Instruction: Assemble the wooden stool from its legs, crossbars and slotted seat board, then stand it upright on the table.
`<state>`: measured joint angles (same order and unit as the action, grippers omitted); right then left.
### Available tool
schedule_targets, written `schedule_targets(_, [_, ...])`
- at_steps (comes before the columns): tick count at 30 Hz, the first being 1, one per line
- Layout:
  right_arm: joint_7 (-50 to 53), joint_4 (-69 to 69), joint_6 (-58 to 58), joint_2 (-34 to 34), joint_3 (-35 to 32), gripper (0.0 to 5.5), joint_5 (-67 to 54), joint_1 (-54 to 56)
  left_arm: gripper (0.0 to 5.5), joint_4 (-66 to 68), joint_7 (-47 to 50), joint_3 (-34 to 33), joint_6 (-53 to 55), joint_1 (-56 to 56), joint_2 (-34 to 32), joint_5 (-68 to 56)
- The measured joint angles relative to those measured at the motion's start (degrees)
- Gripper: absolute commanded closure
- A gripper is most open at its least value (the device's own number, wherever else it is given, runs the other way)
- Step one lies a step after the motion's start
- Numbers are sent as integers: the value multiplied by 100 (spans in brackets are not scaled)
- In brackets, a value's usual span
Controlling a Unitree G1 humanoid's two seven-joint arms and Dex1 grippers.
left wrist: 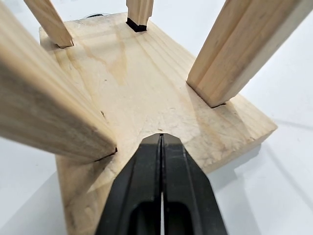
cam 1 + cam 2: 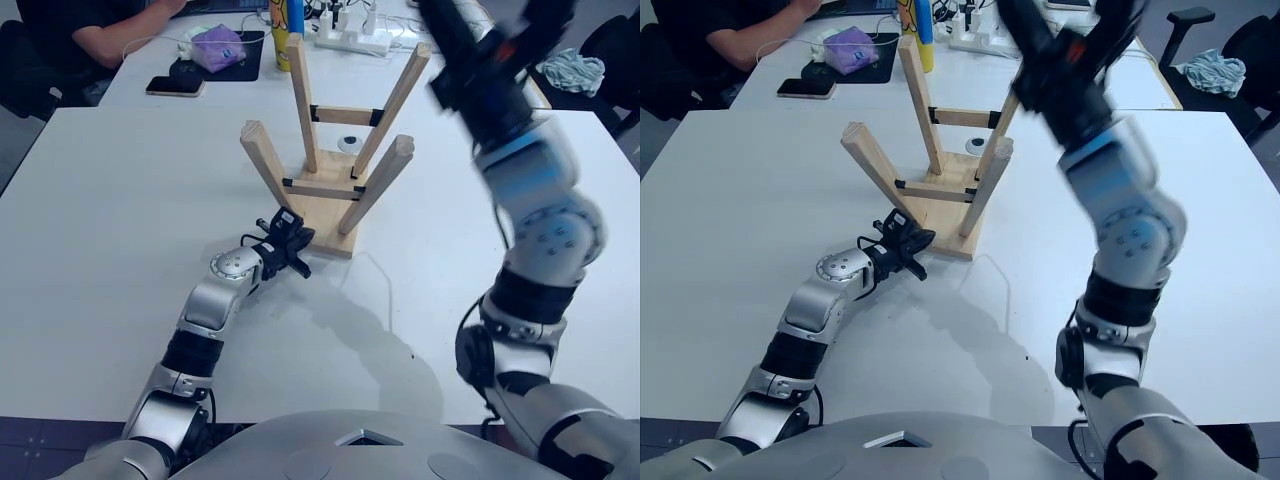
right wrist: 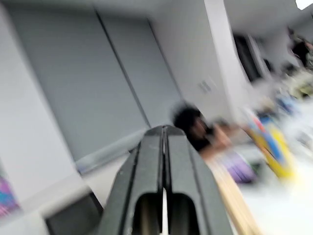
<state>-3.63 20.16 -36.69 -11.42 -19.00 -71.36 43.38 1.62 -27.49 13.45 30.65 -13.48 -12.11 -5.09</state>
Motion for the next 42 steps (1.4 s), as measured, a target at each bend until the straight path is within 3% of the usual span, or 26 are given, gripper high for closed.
schedule_targets(4, [204, 45, -62, -35, 37, 550, -432, 55, 549, 49, -9, -27, -65, -4, -22, -38])
schedule_targets(8, [309, 168, -832, -532, 1396, 550, 711, -1252, 549, 103, -55, -27, -156, -15, -54, -47])
schedule_targets(11, [202, 389, -428, -656, 2093, 550, 1650, -1587, 549, 274, -74, -20, -204, -89, -85, -41])
schedule_targets(14, [36, 215, 231, -478, 2164, 550, 2259, -1664, 549, 473, -96, -20, -281, -186, -72, -47])
schedule_targets(17, [-218, -214, 750, -381, 1748, 550, 2569, -1613, 549, 618, -95, -38, -455, -262, -66, -45])
schedule_targets(22, [-766, 89, 553, -205, 1205, 550, 1044, -1152, 549, 806, -48, -67, -747, -371, -84, 30])
schedule_targets(25, [-1238, 866, -140, -246, 1624, 550, -83, -1530, 549, 405, -97, -252, -884, 20, -117, -167])
schedule_targets(28, [-1498, 1193, -587, -476, 2059, 550, -241, -2298, 549, -315, -208, -532, -961, 574, -168, -506])
schedule_targets(34, [-2140, 409, -45, -1174, 2921, 550, 2034, -3240, 549, -1342, -407, -1194, -1651, 1194, -294, -1049])
schedule_targets(42, [-2660, -1222, 1482, -694, 3854, 550, 4110, -3982, 549, -1277, -296, -1403, -2002, 1126, -407, -1031])
